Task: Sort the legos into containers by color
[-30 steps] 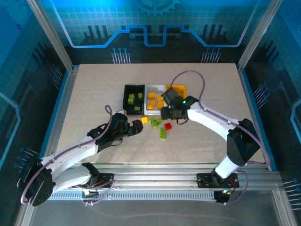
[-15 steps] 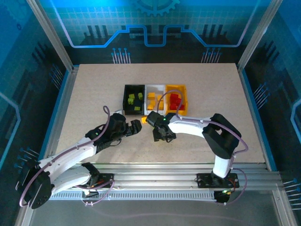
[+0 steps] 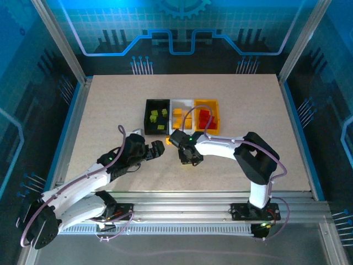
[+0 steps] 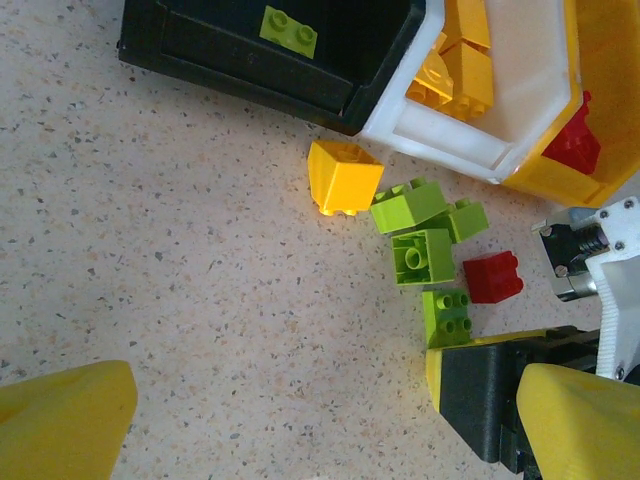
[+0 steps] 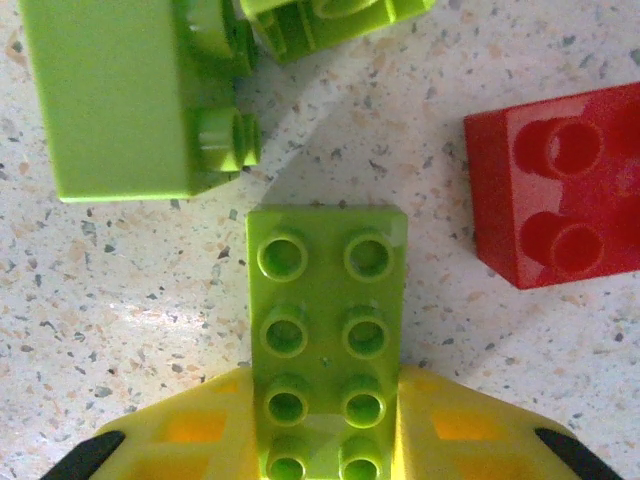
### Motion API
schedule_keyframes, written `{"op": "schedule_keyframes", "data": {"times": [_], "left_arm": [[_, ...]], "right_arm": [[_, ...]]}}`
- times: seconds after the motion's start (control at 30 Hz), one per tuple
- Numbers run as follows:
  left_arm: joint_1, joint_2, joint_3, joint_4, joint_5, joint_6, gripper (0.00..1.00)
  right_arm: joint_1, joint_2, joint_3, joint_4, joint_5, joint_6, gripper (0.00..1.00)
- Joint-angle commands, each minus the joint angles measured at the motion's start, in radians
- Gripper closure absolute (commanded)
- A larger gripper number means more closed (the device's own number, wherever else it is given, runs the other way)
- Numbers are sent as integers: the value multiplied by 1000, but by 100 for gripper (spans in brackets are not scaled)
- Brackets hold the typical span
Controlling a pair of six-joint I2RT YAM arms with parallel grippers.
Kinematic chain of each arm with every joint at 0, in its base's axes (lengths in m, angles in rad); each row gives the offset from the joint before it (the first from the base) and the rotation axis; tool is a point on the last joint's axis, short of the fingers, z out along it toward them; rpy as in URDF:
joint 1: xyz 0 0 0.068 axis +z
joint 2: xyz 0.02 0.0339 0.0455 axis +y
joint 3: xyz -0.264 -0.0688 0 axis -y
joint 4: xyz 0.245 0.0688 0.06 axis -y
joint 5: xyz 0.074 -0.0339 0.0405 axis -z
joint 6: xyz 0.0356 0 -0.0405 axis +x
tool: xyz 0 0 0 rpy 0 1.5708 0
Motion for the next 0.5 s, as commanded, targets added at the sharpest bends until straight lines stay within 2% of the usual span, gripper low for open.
{"op": "schedule_keyframes", "data": {"times": [0.0,0.27,0.37,0.47], "left_arm": [[10,-20,-13,-30,-14,1,1],[14,-61,-31,-71,-65,-17,1],[16,-91,-49,-78,-71,-30,1],[15,-117,-62,-87,-71,-37,1]], "right_arm": [[-15,-39,-34,-7,50,-25,75],[-17,-222,-11,58,-15,-189,75],[-32,-206,74,73,-53,-255,74],[-68,-127,194,75,-99,-289,74]]}}
